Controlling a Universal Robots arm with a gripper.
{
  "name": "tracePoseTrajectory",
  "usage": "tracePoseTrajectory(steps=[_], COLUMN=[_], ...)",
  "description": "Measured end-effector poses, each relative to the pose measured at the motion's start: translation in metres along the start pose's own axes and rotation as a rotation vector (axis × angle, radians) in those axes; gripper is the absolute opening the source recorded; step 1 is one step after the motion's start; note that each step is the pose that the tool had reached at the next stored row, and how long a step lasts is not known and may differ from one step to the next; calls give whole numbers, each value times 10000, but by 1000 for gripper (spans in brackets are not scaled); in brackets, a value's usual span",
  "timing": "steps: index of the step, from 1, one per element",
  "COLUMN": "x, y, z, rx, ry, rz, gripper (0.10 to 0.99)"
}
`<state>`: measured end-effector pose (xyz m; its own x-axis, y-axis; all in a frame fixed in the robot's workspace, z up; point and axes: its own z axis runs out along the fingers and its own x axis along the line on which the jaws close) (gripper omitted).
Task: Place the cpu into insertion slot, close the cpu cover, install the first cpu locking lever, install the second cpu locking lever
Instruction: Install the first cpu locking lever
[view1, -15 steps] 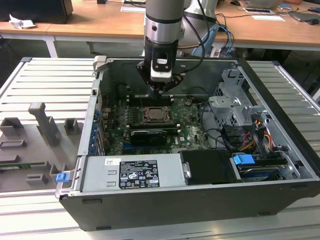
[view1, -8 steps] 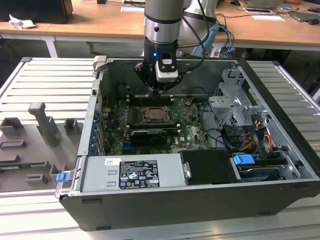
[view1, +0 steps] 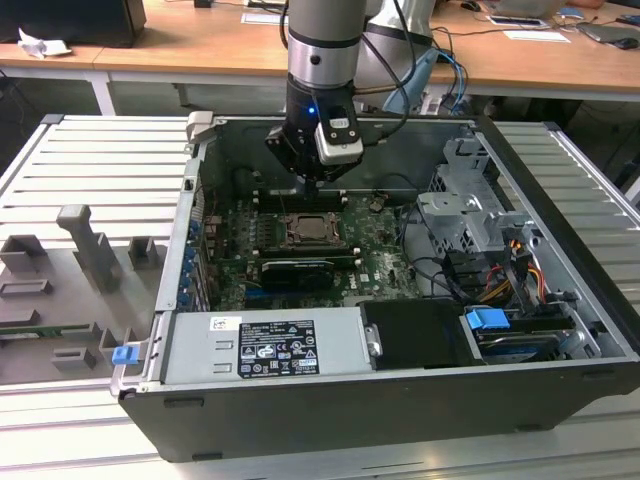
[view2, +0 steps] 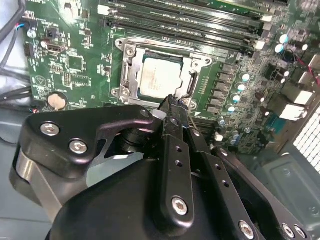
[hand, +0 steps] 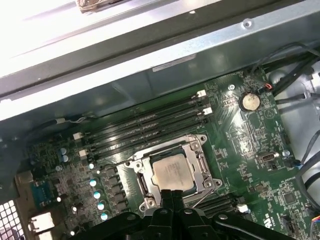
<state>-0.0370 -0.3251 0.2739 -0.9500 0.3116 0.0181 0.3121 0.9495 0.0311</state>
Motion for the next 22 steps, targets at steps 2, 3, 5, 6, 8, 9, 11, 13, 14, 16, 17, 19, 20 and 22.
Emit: tracePoseTrajectory(steps=[2,3,5,6,8,9,11,13,14,16,17,19,20,22], x=[6,8,8,8,9,9,8,12,13,19,21,23,23,23], y=[-2,-3,-3,-3,-3,-3,-3,-4,-5,-7,-8,-8,-8,-9], z=[2,2,2,3,3,4,5,8,13,23,26,33,34,37], rx=[1,2,4,2,3,5,4,-15,-27,-54,-63,-79,-76,-68], ry=[3,4,8,12,17,20,25,37,45,62,68,84,91,107], rz=[-90,-131,-218,-305,-456,-569,-704,-880,-1016,-1253,-1328,-1625,-1810,-2252], gripper=[106,106,106,106,106,106,106,106,106,106,106,106,106,106])
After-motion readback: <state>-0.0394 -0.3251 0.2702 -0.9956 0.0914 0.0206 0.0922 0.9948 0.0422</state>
